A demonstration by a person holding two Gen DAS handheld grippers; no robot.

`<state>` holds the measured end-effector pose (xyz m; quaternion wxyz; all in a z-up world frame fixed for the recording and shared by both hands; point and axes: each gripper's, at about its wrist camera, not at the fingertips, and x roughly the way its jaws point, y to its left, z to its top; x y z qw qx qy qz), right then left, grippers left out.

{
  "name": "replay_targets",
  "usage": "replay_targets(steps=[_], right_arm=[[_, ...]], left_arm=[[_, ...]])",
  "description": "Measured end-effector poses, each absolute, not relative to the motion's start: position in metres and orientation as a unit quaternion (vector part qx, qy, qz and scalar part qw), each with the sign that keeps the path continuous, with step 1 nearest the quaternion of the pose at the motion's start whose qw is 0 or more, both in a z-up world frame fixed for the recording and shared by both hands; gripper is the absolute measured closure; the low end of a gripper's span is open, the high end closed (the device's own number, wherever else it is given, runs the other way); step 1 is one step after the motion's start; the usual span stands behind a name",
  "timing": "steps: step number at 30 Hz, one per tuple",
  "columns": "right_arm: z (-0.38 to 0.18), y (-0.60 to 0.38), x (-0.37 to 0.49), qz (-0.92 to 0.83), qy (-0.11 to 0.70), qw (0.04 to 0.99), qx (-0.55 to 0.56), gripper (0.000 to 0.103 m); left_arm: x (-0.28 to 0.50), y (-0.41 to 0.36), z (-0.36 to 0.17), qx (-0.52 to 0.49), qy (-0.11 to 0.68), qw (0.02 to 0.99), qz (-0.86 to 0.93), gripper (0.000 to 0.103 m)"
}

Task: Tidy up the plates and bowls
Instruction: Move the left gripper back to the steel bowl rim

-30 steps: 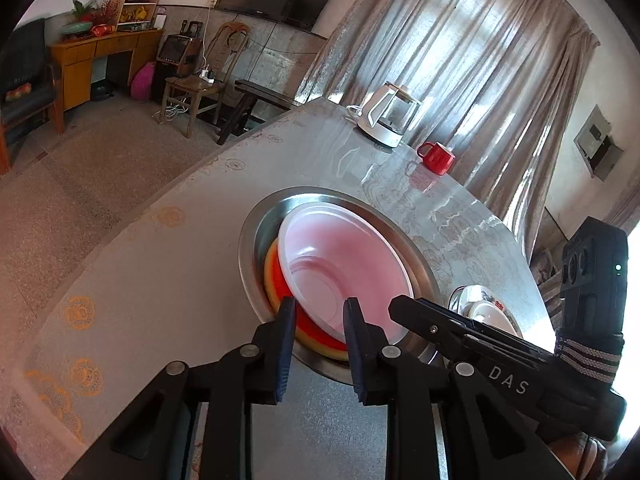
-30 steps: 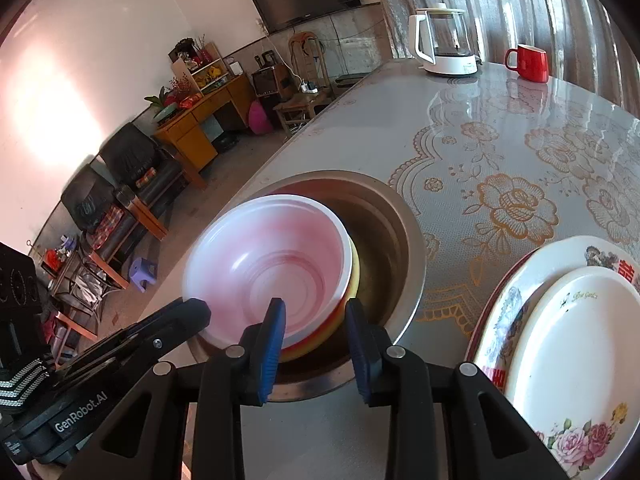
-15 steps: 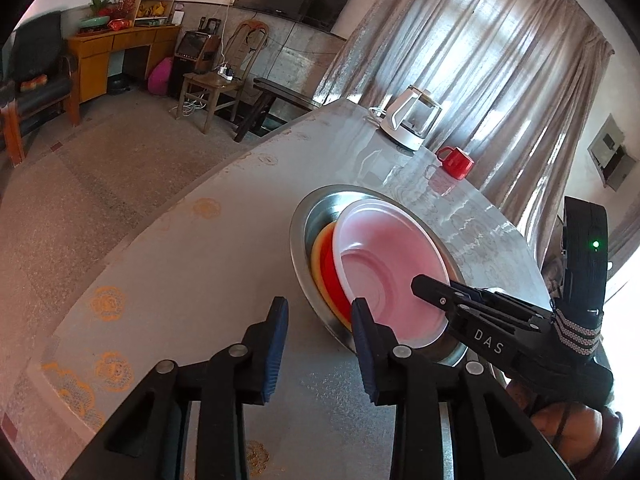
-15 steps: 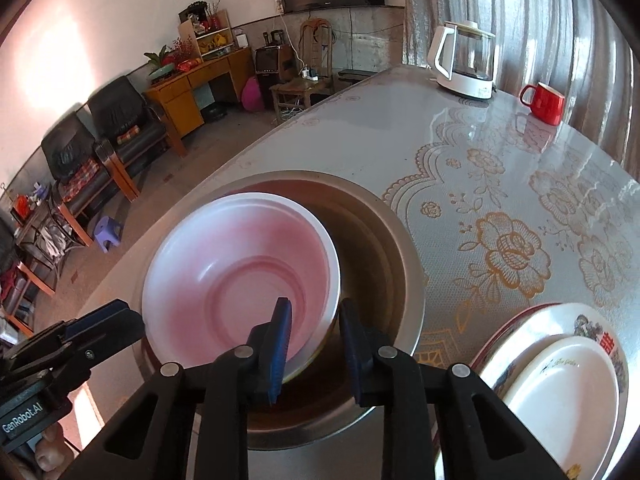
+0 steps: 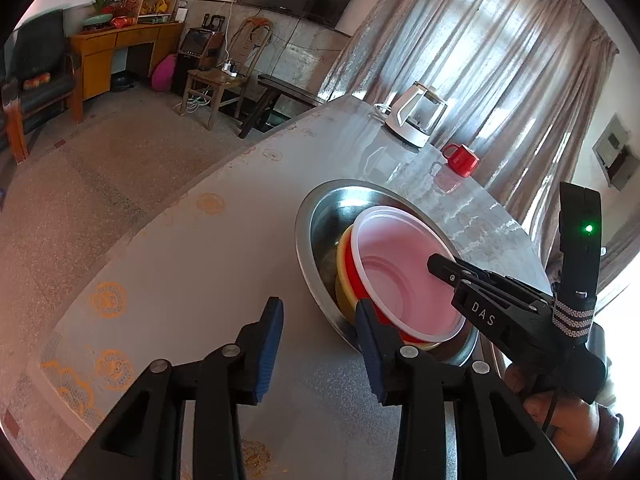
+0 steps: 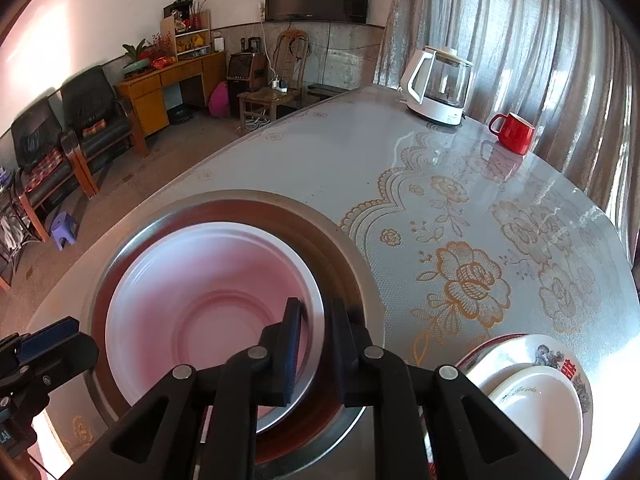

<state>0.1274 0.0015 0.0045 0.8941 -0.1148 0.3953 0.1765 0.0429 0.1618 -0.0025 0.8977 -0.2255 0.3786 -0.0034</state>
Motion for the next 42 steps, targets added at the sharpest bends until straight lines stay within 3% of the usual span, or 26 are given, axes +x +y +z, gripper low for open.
replay_targets(steps=[5,42], right_arm=[[0.011,-0.005,0.122,0.188,0.388,0.898,-0.085,0.078],[0.017,-0.042,0.065,0.197,0.379,0.904,-0.005,0.067]], left_arm=[[0.044,0.159,-0.003,-0.219,0.38,0.899,-0.006,0.064],[0.028,0.13,0.016,-0.155,0.363,0.919,-0.014,0.061]])
